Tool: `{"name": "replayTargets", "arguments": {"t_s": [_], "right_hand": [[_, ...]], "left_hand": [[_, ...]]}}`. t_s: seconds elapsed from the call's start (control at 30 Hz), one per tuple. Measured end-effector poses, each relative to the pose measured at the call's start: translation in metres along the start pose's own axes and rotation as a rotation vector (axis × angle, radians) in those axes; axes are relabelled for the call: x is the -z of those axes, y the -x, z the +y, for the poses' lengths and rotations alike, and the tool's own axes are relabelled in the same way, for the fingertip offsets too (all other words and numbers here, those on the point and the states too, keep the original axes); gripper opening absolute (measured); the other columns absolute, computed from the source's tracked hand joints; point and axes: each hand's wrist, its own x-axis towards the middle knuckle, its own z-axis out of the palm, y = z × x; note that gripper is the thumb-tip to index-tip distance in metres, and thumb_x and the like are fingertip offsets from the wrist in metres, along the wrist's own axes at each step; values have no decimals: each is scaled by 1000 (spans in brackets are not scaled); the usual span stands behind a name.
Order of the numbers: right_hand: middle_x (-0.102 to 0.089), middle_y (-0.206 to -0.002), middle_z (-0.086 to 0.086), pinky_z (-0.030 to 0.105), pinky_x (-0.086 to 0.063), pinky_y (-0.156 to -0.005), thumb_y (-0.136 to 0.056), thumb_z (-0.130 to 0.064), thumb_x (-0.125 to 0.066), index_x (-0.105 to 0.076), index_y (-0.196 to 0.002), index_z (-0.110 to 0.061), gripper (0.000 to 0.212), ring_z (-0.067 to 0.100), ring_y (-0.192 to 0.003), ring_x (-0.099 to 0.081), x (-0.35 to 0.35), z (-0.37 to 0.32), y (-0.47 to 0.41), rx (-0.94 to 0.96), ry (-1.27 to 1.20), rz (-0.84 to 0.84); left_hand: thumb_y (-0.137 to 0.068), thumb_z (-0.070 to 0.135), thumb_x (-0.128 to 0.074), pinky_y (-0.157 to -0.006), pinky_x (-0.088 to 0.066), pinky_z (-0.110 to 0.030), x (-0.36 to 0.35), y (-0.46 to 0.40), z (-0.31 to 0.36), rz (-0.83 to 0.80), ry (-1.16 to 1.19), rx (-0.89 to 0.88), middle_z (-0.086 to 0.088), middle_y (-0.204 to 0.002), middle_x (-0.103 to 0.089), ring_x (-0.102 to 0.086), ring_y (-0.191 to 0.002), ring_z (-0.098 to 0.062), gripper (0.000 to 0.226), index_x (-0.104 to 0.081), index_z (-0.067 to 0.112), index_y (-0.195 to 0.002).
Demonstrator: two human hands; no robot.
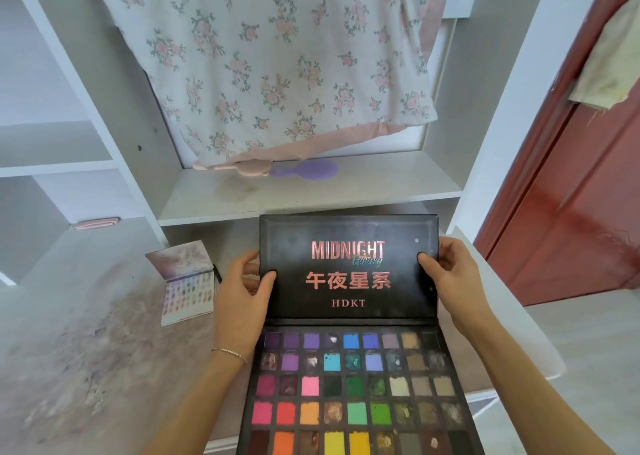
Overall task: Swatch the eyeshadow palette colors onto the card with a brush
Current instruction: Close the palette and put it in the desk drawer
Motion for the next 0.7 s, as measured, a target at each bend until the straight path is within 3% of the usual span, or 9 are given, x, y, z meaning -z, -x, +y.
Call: {"name": "replayTargets", "arguments": {"t_s": [0.13,0.23,0.37,0.5,0.6,0.7], "right_hand": [[-57,-88,-6,21,-44,-66,-89,-10,-55,-47,-100,-17,15,10,-86,-54,-6,-9,-12,92,53,-1],[-54,-98,-4,13,-39,-64,-90,-15,-53,-45,-105,-17,18,10,-89,-50,-15,-19,-29,104,124,2],[-52,-106,-2,18,-40,-75,-92,-15,-50,-43,-118,-11,27,12,-96,-49,-25,-32,-43,109,153,2],[-53,-105,-4,2,-43,-60,-92,-20,-50,-44,-113,-15,23,0,-87,-54,-23,-38,-31,197,15,2],[-58,-99,-2,1,-41,-68,-92,-21,-48,-49,-107,-21,15,-6,-87,-56,-15,-28,-4,281,-83,24],[-60,-101,-6,1,-41,-74,-93,-21,-46,-53,-106,-21,14,-1,-97,-56,-2,-2,30,325,-25,19]], "left_hand": [[-83,21,-67,-61,-38,-1,0,-21,14,73,10,-20,23,-83,-53,-54,-74,9,29,-57,21,-110],[-85,22,-66,-62,-36,0,-2,-41,27,99,36,-33,28,-85,-50,-51,-76,15,28,-56,22,-111],[-85,23,-65,-64,-34,0,-2,-59,39,124,42,-49,22,-89,-52,-50,-76,11,29,-56,18,-113],[-88,23,-61,-65,-36,5,5,-41,44,106,165,-91,26,-91,-55,-52,-85,20,16,-56,27,-102],[-91,21,-55,-71,-39,0,14,-7,37,115,175,-153,22,-91,-59,-53,-88,18,12,-59,32,-95],[-91,33,-54,-78,-44,-13,28,31,19,7,108,-209,22,-97,-61,-54,-95,13,8,-61,34,-95]]}}
